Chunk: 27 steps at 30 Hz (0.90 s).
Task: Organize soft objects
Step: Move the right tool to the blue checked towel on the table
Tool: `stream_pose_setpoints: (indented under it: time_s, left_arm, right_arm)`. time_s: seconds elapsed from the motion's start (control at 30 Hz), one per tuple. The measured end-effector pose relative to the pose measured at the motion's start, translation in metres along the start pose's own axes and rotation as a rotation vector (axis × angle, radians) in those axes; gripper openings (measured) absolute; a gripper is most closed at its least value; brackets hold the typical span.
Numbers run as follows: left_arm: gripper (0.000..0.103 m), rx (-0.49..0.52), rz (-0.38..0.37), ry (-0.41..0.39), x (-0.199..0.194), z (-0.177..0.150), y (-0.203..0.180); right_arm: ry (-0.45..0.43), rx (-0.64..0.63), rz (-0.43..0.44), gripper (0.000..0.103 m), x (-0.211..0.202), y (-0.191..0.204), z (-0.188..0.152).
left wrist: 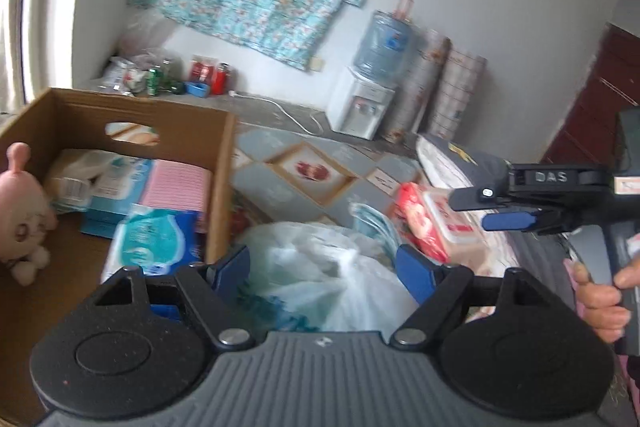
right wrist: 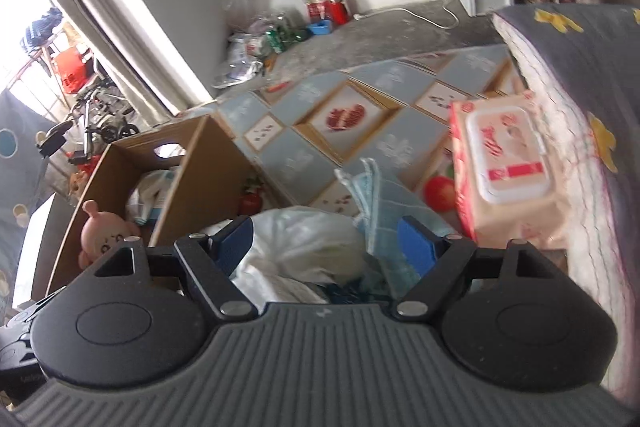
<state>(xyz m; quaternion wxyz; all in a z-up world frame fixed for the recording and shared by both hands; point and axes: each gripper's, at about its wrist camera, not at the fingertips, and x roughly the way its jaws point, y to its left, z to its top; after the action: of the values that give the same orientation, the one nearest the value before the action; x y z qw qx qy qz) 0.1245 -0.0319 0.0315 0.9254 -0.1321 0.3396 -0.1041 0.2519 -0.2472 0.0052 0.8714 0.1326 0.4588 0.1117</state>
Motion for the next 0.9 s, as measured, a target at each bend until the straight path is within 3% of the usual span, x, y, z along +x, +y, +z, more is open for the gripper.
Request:
stream_pose_setpoints:
  time_s: [0.1, 0.23, 0.4, 0.53, 0.7, 0.9]
  left_arm:
    - [0.077, 0.007, -0.090, 0.075, 0.034, -0.007, -0.024]
    - [0.069, -0.058, -0.146, 0.168, 0.076, -0.002, -0.031]
    - [0.063, -0.093, -0.129, 0.197, 0.107, 0.012, -0.029]
    - [0.057, -0.088, -0.106, 0.210, 0.122, 0.015, -0.031]
    - [0.054, -0.094, -0.087, 0.229, 0.128, 0.009, -0.028]
    - [0.054, -0.108, -0.093, 0.226, 0.128, 0.008, -0.024]
  right_arm:
    - [0.041, 0.052, -0.029, 0.079, 0.017, -0.027, -0.007]
    - [0.083, 0.094, -0.063, 0.072, 0.048, -0.047, -0.008]
    - [0.138, 0.164, -0.070, 0.061, 0.076, -0.068, -0.007]
    - [0.126, 0.132, -0.046, 0.053, 0.082, -0.065, -0.005]
    - [0.116, 0.049, -0.080, 0.053, 0.093, -0.054, 0.011]
    - [0.232, 0.023, -0.115, 0.053, 0.134, -0.061, 0.010]
